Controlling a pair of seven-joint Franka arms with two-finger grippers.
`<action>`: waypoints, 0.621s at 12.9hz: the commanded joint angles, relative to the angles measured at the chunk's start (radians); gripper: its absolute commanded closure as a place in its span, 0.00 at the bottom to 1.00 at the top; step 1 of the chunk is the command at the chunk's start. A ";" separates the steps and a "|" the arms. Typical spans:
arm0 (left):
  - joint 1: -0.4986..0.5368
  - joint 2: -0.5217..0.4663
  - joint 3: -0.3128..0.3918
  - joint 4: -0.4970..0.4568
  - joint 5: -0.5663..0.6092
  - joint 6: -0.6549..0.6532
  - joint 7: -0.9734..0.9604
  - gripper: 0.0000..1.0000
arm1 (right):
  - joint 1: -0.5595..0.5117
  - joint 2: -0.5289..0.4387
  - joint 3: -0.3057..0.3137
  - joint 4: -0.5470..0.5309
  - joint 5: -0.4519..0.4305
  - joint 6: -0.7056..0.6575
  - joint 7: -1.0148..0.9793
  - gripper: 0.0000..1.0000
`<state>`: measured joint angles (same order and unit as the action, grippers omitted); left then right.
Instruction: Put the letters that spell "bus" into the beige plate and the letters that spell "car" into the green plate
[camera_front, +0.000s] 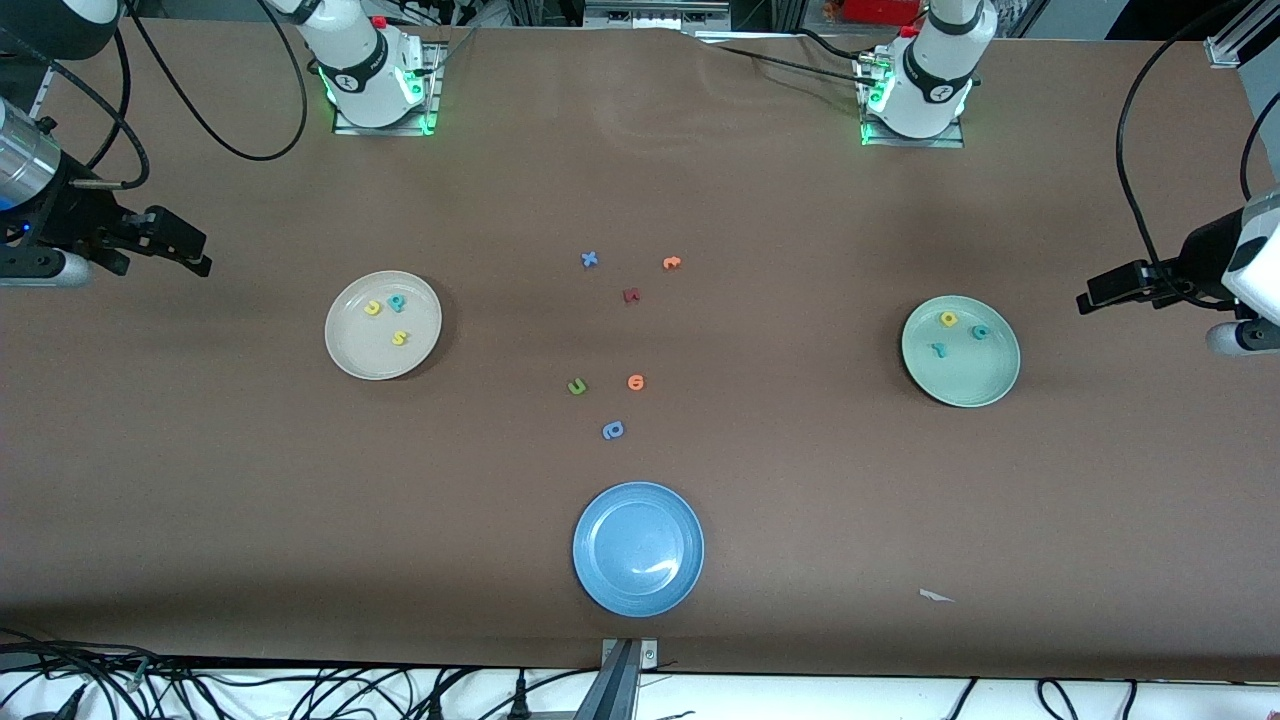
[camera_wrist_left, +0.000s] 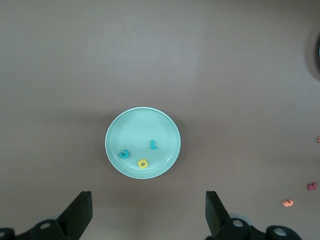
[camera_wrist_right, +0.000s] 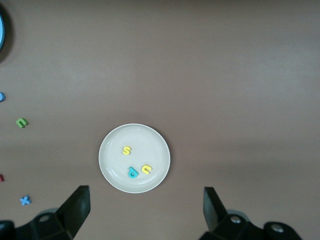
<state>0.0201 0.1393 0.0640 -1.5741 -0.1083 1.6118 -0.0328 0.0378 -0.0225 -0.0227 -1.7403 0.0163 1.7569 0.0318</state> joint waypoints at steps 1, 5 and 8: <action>-0.006 -0.006 0.005 -0.003 0.025 0.003 0.024 0.00 | -0.003 -0.008 0.000 -0.004 0.001 0.003 -0.012 0.00; -0.003 -0.006 0.005 0.013 0.031 0.002 0.022 0.00 | -0.006 0.001 -0.002 0.001 0.005 -0.002 -0.010 0.00; -0.002 -0.006 0.005 0.014 0.036 0.002 0.027 0.00 | -0.006 0.001 -0.002 0.001 0.007 -0.002 -0.009 0.00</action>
